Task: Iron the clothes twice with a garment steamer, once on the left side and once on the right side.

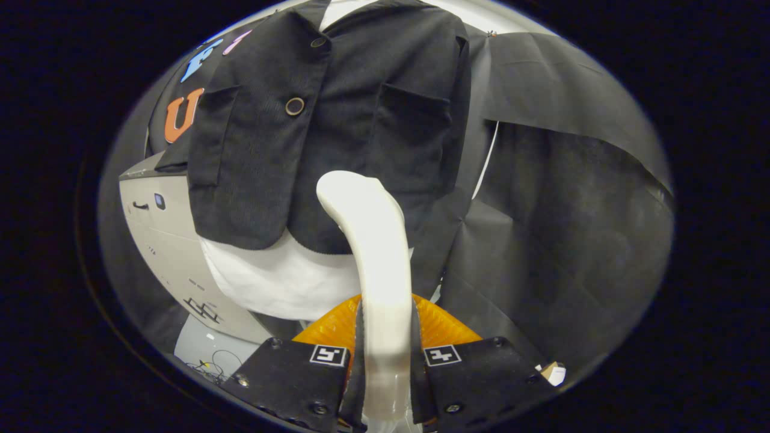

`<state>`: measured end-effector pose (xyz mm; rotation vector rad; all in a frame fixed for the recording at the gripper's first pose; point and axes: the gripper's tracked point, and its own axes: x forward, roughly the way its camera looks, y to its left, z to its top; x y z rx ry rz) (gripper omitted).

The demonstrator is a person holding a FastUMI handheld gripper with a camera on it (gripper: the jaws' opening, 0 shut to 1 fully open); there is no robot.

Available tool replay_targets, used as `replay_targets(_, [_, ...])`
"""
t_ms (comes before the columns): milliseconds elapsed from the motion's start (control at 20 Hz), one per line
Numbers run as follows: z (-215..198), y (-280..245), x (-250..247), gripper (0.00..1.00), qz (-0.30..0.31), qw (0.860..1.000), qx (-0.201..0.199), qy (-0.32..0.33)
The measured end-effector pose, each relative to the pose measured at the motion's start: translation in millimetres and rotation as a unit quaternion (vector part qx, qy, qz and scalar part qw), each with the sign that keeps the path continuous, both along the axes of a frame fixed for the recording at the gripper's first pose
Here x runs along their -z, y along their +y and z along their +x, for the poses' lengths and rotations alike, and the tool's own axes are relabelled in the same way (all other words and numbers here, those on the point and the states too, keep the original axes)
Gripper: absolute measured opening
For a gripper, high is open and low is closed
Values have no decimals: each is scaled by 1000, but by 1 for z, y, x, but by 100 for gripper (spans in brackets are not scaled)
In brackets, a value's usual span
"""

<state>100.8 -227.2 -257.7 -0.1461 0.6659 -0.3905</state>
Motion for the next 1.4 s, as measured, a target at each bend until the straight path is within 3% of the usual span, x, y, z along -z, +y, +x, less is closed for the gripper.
replay_targets(300, [-16, 7, 31, 33, 9, 999, 6, 40])
replay_targets(450, [-22, 23, 24, 33, 28, 999, 9, 42])
replay_targets(1000, [-37, 50, -102, 33, 26, 998, -4, -56])
replay_targets(1400, [-77, 88, -182, 33, 36, 992, -13, -119])
